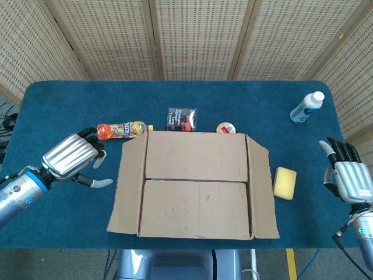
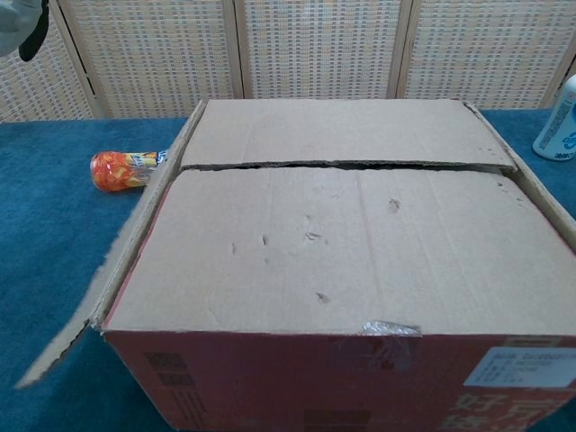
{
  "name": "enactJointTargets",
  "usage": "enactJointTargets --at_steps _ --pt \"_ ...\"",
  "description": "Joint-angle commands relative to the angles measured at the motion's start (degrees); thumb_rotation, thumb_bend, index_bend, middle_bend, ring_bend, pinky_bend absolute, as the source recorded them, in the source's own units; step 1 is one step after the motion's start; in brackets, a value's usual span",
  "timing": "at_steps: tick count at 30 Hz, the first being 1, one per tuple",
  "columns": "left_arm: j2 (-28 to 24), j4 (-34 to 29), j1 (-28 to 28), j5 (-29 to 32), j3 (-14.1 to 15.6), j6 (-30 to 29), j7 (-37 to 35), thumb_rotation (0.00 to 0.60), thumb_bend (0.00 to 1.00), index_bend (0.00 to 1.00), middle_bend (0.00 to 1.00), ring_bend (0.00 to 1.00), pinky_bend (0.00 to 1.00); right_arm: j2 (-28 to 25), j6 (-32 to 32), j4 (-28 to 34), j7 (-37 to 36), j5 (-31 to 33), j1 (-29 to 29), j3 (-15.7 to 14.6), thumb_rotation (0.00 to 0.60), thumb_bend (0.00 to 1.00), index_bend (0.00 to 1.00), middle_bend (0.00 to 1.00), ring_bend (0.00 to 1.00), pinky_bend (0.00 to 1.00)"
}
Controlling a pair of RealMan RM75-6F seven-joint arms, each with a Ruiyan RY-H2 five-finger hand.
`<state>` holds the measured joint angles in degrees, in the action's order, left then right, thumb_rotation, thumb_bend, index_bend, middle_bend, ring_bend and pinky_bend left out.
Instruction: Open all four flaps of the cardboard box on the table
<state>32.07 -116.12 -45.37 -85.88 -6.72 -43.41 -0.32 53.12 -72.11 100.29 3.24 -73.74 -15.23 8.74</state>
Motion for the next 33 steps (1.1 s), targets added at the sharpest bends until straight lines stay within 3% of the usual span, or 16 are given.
enactJointTargets --at_steps 1,7,12,15,20,33 --pt "3.13 1.27 1.30 2.05 -0.33 -2.26 1.93 0.086 0.17 0.54 0.35 0.24 0.15 0.01 -0.12 0.08 0.00 -0.06 0.09 -0.04 0.600 0.85 0.06 0.03 0.00 0.00" --pt "8.60 2.68 1.47 4.98 -1.06 -4.07 7.02 0.084 0.16 0.28 0.15 0.07 0.15 0.25 -0.41 0.21 0.07 -0.37 0.25 -0.19 0.600 0.85 0.06 0.03 0.00 0.00" --pt "13.50 3.12 -0.41 7.33 -2.02 -3.27 10.83 0.261 0.16 0.11 0.03 0.00 0.05 0.50 -0.73 0.14 0.12 -0.48 0.38 -0.21 0.600 0.85 0.06 0.03 0.00 0.00" --pt "17.36 3.73 -1.51 9.15 -2.32 -3.41 14.60 0.308 0.16 0.05 0.00 0.00 0.00 0.66 -0.87 0.04 0.13 -0.53 0.47 -0.24 0.600 0.85 0.06 0.03 0.00 0.00" --pt "22.09 4.30 -2.92 11.14 -2.56 -3.78 19.03 0.357 0.16 0.02 0.00 0.00 0.00 0.64 -0.95 -0.18 0.05 -0.36 0.59 -0.20 0.600 0.85 0.06 0.03 0.00 0.00" --pt "33.20 6.51 -5.24 18.40 -2.82 -7.37 27.75 0.360 0.16 0.02 0.00 0.00 0.00 0.99 -0.61 -1.20 -0.88 -0.11 0.65 -0.16 0.600 0.85 0.06 0.03 0.00 0.00"
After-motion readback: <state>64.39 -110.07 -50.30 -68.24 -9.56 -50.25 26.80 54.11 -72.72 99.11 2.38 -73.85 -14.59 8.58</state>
